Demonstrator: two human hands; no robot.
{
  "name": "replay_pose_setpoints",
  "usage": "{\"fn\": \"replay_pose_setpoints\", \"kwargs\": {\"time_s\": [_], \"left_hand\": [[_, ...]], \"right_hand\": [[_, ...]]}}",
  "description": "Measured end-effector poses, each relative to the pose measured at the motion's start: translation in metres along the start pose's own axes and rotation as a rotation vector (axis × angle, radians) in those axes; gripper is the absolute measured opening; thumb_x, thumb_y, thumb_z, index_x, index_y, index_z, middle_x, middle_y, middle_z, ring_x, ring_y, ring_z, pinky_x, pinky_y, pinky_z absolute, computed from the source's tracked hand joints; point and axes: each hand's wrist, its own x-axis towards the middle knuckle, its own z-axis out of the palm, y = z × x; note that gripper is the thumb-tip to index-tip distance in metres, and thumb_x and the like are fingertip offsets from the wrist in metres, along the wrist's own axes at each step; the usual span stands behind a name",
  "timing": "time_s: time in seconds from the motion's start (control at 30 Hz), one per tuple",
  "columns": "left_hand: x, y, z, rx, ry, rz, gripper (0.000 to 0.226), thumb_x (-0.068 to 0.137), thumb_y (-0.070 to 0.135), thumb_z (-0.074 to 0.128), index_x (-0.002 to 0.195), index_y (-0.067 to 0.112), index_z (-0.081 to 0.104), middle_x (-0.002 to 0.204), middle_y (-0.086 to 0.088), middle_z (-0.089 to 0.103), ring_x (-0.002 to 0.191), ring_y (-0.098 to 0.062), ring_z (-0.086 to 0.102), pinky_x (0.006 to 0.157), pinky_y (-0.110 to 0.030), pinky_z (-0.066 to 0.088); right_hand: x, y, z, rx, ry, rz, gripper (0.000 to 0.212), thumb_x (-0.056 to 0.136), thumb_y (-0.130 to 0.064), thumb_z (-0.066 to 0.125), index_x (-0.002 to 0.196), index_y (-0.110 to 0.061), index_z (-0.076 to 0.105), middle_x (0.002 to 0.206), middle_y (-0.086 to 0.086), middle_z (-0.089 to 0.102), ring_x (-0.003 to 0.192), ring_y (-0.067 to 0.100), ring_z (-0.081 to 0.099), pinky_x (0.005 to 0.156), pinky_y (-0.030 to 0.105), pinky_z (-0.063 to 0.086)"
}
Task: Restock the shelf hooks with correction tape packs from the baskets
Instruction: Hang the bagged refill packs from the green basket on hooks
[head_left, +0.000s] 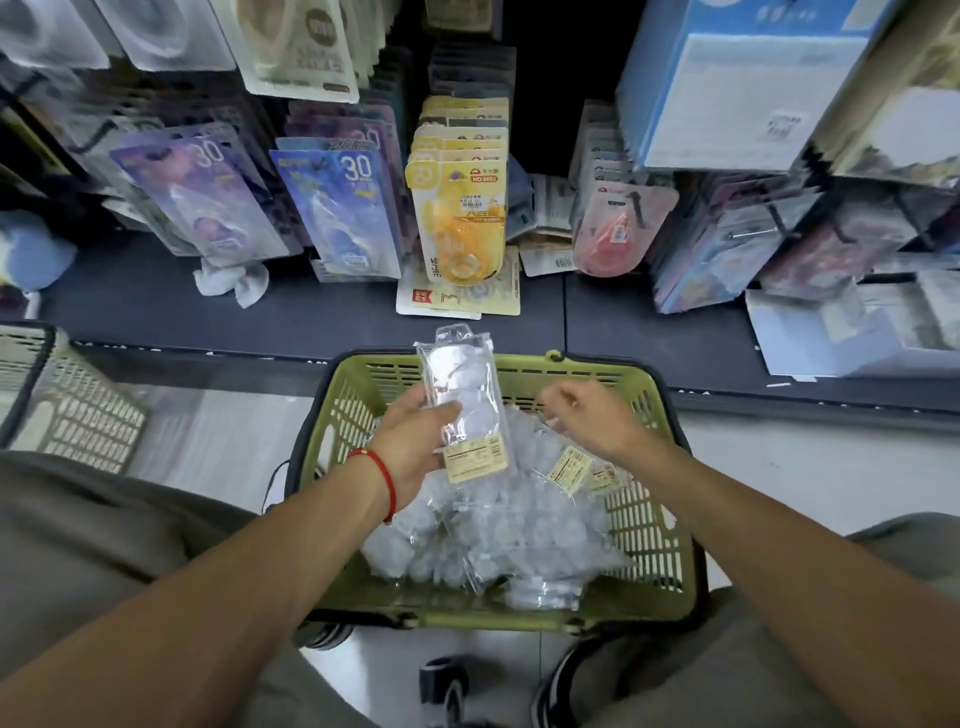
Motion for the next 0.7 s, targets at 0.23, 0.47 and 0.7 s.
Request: {"fn": "replay_pose_setpoints", "kwargs": {"time_s": [0.23,0.47,0.7], "left_hand": [[0.0,-0.018,-0.028,-0.009,0.135,-0.089,0.034,0.105,0.007,0.055,0.138,0.014,0.058,0.127,-0.026,0.067,0.098,-0.034,0.06,0.077,-0.044,0.052],[-0.006,-0.018,-0.025,0.027,0.213,-0.154,0.013,0.106,0.014,0.053,0.11,0.025,0.058,0.134,-0.023,0.063,0.117,-0.039,0.063,0.109,-0.053,0.048],[-0.011,-0.026,-0.016,-0.309,-0.07,-0.206,0.061,0.103,0.061,0.048,0.139,0.013,0.061,0.127,-0.018,0.074,0.112,-0.035,0.074,0.082,-0.042,0.063]], "right_hand": [[0.002,0.05,0.054,-0.512,-0.286,0.183,0.071,0.105,-0.049,0.055,0.157,-0.005,0.035,0.151,0.022,0.05,0.14,0.039,0.046,0.112,0.043,0.043],[-0.01,0.007,0.033,-0.228,-0.076,0.13,0.054,0.095,-0.046,0.066,0.138,-0.017,0.053,0.131,0.007,0.06,0.106,0.022,0.063,0.078,0.032,0.048],[-0.035,-0.042,0.07,0.184,-0.223,-0.043,0.065,0.099,-0.078,0.024,0.153,-0.047,0.041,0.136,-0.012,0.036,0.129,0.007,0.034,0.107,0.036,0.029]]}}
